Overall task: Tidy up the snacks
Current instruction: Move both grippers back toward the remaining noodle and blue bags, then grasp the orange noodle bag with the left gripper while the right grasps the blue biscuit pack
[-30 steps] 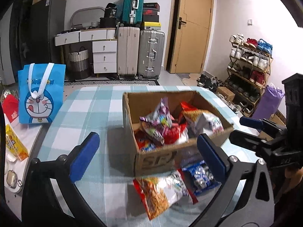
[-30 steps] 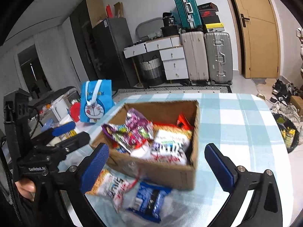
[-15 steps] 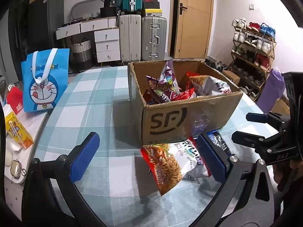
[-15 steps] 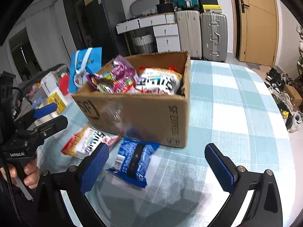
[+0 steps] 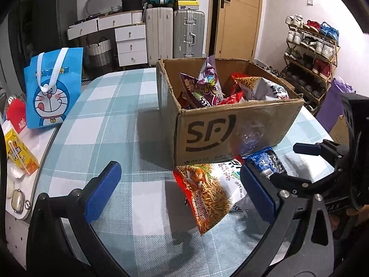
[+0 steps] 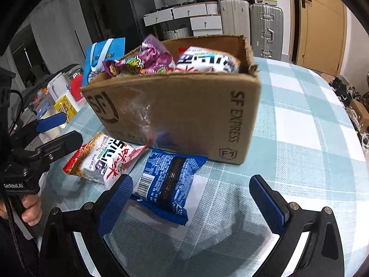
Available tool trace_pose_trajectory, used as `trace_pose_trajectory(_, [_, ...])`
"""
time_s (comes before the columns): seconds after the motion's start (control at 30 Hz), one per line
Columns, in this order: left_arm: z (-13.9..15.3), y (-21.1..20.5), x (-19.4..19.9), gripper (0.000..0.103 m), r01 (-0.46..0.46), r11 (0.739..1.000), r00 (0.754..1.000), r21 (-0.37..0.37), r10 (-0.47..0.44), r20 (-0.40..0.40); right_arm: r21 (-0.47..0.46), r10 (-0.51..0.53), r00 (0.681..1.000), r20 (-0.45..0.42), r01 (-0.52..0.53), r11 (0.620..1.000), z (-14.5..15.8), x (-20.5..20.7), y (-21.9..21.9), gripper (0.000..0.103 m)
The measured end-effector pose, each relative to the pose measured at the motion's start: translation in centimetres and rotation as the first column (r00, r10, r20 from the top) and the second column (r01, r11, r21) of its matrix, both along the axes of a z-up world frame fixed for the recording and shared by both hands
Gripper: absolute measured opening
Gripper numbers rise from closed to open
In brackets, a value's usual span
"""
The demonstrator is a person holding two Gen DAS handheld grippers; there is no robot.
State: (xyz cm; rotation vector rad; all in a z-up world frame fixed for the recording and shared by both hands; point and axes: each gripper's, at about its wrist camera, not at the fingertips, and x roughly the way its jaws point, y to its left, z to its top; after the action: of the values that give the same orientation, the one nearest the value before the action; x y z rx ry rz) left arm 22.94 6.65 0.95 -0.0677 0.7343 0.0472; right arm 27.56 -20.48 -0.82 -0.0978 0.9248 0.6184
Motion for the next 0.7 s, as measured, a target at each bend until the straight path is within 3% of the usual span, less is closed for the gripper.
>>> trace_pose_trajectory(0.37, [-0.5,-0.1,0.4,0.103,0.010,1.000,1.000,0.001,-0.010,-0.015,-0.013,-0.010,1.000,-0.021,0.009,1.000,-1.2,0.1,1.2,0.103])
trace_pose_trajectory(0.7, [-1.1,-0.3,0.7,0.103,0.015,1.000,0.999,0.010,-0.015,-0.033,-0.093,-0.006,0.999,-0.035,0.003,0.996,-1.4,1.0,0.2,0.103])
